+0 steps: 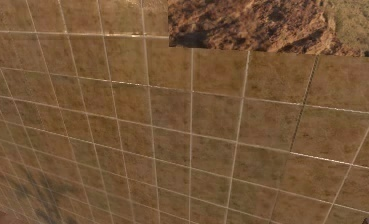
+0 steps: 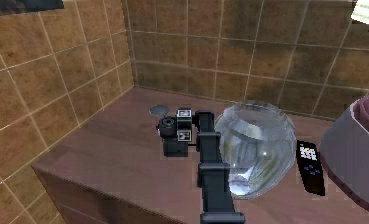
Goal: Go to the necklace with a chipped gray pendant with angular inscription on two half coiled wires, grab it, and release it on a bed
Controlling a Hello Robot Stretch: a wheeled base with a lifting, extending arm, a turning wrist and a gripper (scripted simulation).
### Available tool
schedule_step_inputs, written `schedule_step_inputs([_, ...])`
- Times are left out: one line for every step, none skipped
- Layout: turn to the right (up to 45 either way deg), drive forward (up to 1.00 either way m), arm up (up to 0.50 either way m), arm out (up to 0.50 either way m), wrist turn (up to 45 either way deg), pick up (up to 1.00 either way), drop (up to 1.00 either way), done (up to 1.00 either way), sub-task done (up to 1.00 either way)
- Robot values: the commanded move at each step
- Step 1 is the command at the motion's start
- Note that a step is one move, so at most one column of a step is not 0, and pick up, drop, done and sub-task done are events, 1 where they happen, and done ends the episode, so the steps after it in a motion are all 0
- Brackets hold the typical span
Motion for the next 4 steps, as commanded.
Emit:
schedule_step_inputs([0.0, 0.0, 0.0, 0.0, 0.0, 1.0, 0.0, 0.0, 0.0])
schedule_step_inputs([0.0, 0.0, 0.1, 0.0, 0.0, 0.0, 0.0, 0.0, 0.0])
schedule_step_inputs([0.0, 0.0, 0.02, 0.0, 0.0, 0.0, 0.0, 0.0, 0.0])
schedule_step_inputs([0.0, 0.0, 0.0, 0.0, -45.0, 0.0, 0.0, 0.0, 0.0])
